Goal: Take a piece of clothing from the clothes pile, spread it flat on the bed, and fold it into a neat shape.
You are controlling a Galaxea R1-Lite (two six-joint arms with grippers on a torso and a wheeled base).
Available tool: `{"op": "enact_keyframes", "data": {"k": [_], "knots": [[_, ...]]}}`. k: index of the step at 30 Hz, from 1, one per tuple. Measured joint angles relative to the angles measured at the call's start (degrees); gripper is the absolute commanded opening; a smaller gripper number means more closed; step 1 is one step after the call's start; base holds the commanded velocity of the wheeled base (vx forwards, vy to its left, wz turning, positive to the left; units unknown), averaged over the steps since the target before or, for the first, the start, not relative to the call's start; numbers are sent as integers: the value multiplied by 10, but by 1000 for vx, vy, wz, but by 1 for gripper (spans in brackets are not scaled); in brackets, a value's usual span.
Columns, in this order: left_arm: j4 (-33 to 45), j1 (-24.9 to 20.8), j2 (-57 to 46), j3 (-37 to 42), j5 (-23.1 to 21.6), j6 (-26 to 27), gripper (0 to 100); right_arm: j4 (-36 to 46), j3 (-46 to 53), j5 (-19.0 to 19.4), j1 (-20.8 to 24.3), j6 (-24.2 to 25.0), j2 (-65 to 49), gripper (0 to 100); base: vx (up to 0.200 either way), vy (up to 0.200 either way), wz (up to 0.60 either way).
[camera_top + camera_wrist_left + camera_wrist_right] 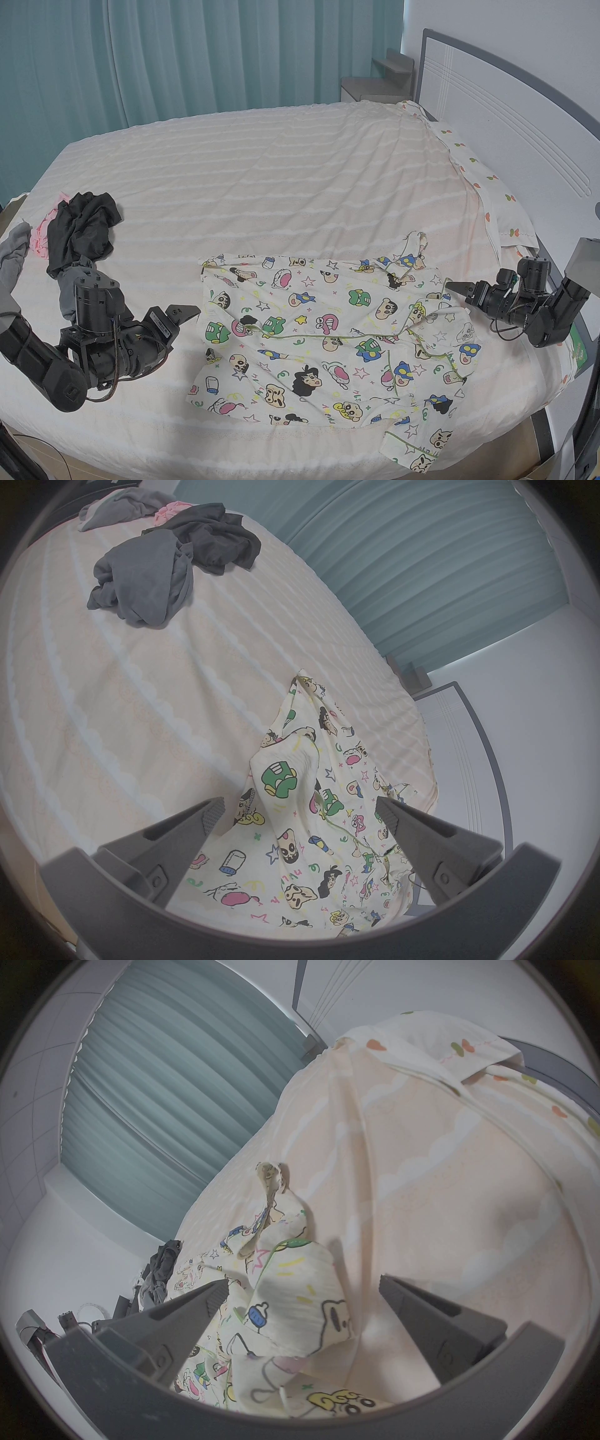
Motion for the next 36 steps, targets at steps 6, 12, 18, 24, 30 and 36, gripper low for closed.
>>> {"op": "enact_keyframes", "data": {"k": [6,12,18,24,30,36], "knots": [[0,-1,-1,4,0,0,100,43,-29,-17,12,0,6,0,0,0,0],[-1,-2,1,5,0,1,100,45,-37,-23,16,0,3,0,0,0,0],[-1,-2,2,6,0,1,100,42,-41,-25,17,0,-12,0,0,0,0],[-1,-2,3,8,0,2,100,29,-61,-49,17,0,-24,0,0,0,0],[-1,-2,3,8,2,2,100,27,-94,-60,17,0,-27,0,0,0,0],[-1,-2,3,8,7,3,100,27,-137,-70,17,0,-22,0,0,0,0]]}}
